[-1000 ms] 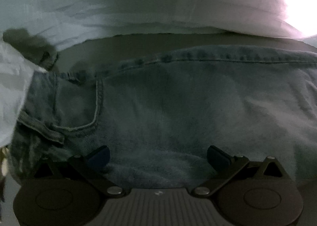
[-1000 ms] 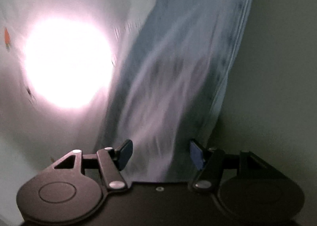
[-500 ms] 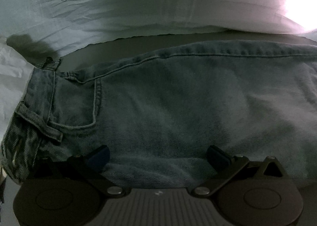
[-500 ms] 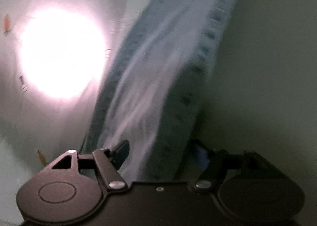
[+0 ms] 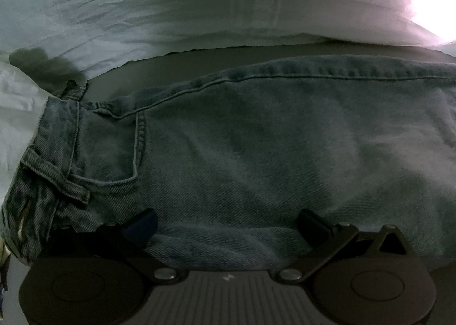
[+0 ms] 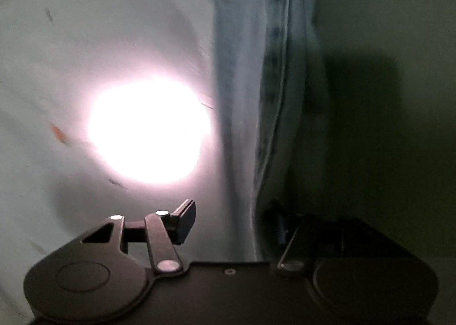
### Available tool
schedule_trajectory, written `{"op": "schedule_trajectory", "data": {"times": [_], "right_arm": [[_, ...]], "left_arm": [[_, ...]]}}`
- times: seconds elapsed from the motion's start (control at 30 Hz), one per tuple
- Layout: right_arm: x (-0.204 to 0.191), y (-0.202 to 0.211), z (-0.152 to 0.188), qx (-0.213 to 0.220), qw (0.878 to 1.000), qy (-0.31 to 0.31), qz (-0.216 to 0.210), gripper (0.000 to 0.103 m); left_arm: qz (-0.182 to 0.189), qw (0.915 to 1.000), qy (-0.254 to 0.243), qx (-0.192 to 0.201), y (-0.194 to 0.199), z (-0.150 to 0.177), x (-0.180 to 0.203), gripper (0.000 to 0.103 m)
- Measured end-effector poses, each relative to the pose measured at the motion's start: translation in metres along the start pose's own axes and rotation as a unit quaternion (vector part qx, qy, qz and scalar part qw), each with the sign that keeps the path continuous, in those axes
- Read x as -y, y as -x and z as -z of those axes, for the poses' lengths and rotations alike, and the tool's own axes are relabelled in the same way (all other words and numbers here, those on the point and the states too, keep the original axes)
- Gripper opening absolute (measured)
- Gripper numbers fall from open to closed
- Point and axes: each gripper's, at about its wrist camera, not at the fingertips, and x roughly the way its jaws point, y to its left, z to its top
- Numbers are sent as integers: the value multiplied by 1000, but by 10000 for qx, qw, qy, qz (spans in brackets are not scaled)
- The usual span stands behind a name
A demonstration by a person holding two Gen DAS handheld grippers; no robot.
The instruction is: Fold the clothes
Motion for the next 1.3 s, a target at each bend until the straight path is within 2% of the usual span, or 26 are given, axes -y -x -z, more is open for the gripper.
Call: {"op": "schedule_trajectory", "data": {"times": [0.13,0.27,0.4,0.43,0.5,0.57,0.6,0.63,0.67,0.73,0.8,0.9,0.97,1.07,1.13,1.2,1.23,1.27,1.3], "right_arm": [[-4,-20,12,-249,9996,89,93,60],[-34,-50,21,-629,9933,869,428,63],[-74,-70,27,-1064,9783,1672,610,66],[-84,-71,26,-1124,9784,1672,453,66],[-84,-71,12,-1049,9907,684,-534,66],[-69,-75,4,-980,9858,-389,-1307,67],[-62,-77,2,-906,9830,-661,-1455,66],[-60,-79,2,-836,9884,-482,-1176,65],[-62,-83,3,-823,9945,-101,-641,64],[-60,-94,14,-1004,9944,338,45,63],[-56,-104,31,-1155,9917,469,310,66],[-54,-122,54,-1334,9866,693,639,69],[-57,-140,72,-1622,9801,801,820,68],[-85,-162,100,-2073,9690,1209,582,69],[-105,-169,105,-2030,9726,1131,67,70],[-105,-172,97,-1976,9780,262,-607,74],[-98,-175,94,-1958,9770,-175,-827,74],[-96,-180,94,-1909,9783,-217,-777,74],[-98,-184,95,-1841,9816,81,-501,73]], "left_arm": [[-40,10000,13,-14,-2,-1,3,103],[-21,10000,-6,-85,-4,-5,3,103],[0,9999,125,-23,8,-10,-2,103],[-27,9998,170,62,14,-10,-5,103],[-99,9992,292,243,26,-8,-16,103],[-287,9978,495,347,34,-5,-30,103],[-392,9966,619,378,37,-4,-39,103],[-285,9961,727,412,39,0,-47,103],[-134,9961,751,451,40,2,-53,103],[-5,9971,581,488,42,5,-55,103],[-129,9986,170,487,39,6,-48,103],[-180,9981,187,555,36,6,-47,103],[-174,9978,193,614,36,6,-48,103],[-171,9974,108,695,36,10,-50,103],[-91,9970,199,738,34,9,-56,103],[16,9964,395,755,36,8,-62,103],[82,9959,495,757,37,7,-66,103],[146,9953,584,758,37,5,-69,103],[188,9954,574,741,36,5,-71,103]]}}
